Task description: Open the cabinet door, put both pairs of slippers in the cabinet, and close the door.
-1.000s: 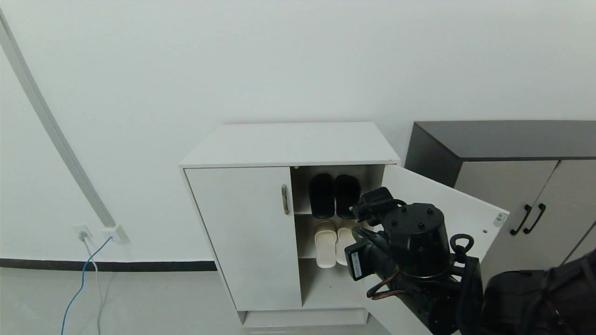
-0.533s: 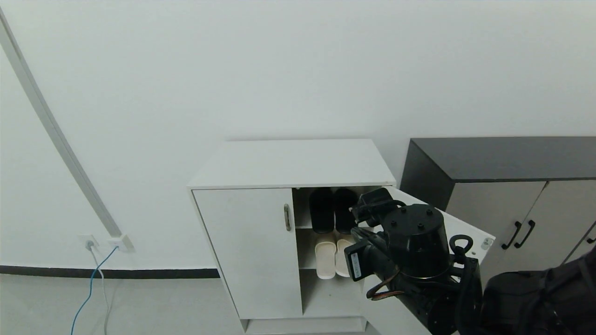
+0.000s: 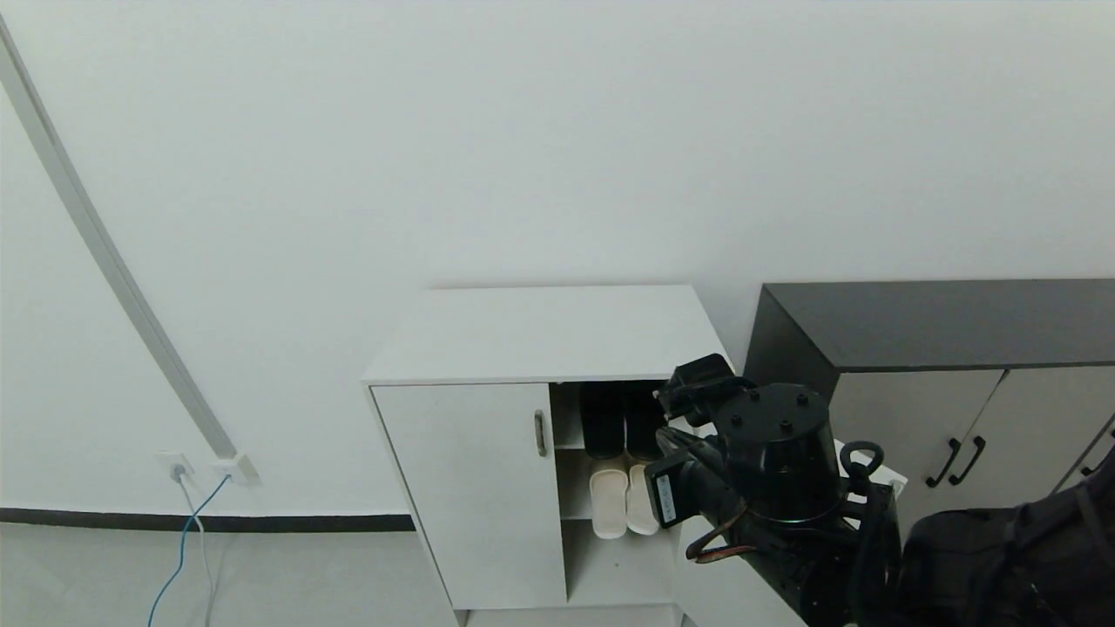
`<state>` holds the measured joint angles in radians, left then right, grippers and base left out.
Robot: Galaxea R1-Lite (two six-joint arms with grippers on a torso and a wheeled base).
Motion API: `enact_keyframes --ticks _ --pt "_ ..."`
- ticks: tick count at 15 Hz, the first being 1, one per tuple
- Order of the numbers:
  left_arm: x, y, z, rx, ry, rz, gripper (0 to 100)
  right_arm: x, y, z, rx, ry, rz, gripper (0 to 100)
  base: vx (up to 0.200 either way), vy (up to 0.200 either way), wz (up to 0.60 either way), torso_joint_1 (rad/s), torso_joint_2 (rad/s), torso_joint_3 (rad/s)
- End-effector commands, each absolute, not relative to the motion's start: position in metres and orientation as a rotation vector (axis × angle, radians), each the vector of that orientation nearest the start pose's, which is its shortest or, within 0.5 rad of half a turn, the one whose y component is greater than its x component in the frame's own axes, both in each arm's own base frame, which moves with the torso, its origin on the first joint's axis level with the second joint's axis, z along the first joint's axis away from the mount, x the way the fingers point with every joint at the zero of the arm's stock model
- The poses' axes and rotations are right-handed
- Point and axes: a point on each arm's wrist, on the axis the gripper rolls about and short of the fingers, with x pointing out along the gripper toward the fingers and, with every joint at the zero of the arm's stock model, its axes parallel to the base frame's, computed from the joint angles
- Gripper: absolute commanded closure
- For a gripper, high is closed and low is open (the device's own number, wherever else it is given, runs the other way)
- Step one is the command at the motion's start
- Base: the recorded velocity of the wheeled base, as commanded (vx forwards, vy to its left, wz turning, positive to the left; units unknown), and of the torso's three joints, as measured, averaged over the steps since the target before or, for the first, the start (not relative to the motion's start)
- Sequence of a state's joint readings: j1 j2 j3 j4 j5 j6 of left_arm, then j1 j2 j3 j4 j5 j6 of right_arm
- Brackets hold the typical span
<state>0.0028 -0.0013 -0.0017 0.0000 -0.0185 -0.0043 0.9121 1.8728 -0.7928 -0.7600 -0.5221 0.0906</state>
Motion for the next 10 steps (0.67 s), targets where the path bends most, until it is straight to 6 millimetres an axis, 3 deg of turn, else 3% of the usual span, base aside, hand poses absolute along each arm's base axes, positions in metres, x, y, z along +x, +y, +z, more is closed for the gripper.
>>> enact_keyframes --ticks 1,2,8,10 --pt "-0.0229 -0.0005 0.0759 -0.005 -0.002 -0.014 100 0.2123 0.2563 0.1357 -0.125 0.262 0.376 100 0.0 0.0 0.0 0.178 -0.37 -0.203" --pt "-0.0229 -0.0005 0.0759 -0.005 -0.001 -0.015 100 0.2122 0.2561 0.1353 -0.126 0.263 0.374 100 0.0 0.0 0.0 0.076 -0.18 -0.085" --pt "-0.0229 -0.0005 0.0759 -0.005 -0.001 -0.015 100 0.2136 0.2547 0.1351 -0.125 0.264 0.37 100 0.0 0.0 -0.6 0.008 -0.01 -0.007" --pt "-0.0229 -0.0005 0.0759 -0.005 -0.002 -0.014 100 0.214 0.2543 0.1351 -0.125 0.264 0.368 100 0.0 0.0 0.0 0.0 0.0 0.0"
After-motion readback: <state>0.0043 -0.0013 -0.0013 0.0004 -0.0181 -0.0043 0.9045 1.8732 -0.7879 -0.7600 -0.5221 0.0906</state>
